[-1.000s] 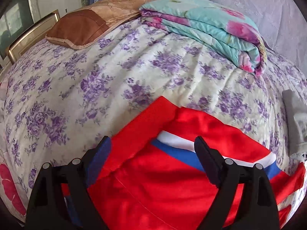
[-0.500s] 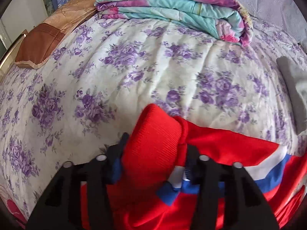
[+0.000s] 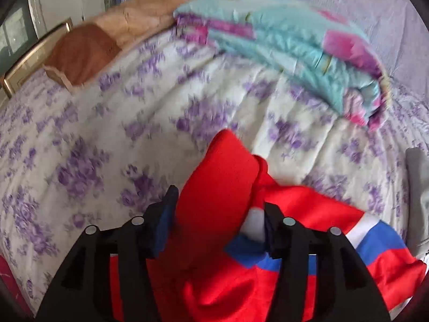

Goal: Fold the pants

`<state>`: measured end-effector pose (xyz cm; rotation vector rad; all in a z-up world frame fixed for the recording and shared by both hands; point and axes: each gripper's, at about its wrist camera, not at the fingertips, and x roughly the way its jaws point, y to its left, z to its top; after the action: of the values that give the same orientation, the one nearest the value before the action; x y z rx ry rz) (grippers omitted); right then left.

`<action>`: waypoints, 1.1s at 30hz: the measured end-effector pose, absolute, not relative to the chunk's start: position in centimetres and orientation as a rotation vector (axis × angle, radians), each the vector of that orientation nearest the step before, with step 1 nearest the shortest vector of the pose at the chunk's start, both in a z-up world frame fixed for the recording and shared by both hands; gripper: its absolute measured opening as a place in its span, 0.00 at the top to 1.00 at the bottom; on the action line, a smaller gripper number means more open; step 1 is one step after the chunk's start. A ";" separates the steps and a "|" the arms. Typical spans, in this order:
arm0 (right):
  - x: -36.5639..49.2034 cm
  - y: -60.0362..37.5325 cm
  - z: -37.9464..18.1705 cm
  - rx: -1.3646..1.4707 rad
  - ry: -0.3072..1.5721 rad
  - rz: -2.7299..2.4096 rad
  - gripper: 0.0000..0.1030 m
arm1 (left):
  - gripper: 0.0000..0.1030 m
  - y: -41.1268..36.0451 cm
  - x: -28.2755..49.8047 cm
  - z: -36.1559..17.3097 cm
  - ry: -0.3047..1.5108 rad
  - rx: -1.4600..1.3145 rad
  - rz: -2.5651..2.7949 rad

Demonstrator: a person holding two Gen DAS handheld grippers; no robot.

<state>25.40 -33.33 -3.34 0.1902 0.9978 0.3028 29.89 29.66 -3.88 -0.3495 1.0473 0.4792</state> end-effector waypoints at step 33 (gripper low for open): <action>20.9 -33.2 -1.1 0.250 0.864 0.338 0.41 | 0.05 28.7 23.4 -0.2 0.971 -0.389 0.343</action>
<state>20.87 -33.23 -1.09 0.2502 0.8640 0.3376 23.42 28.71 -0.21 -0.3886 0.9709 0.3429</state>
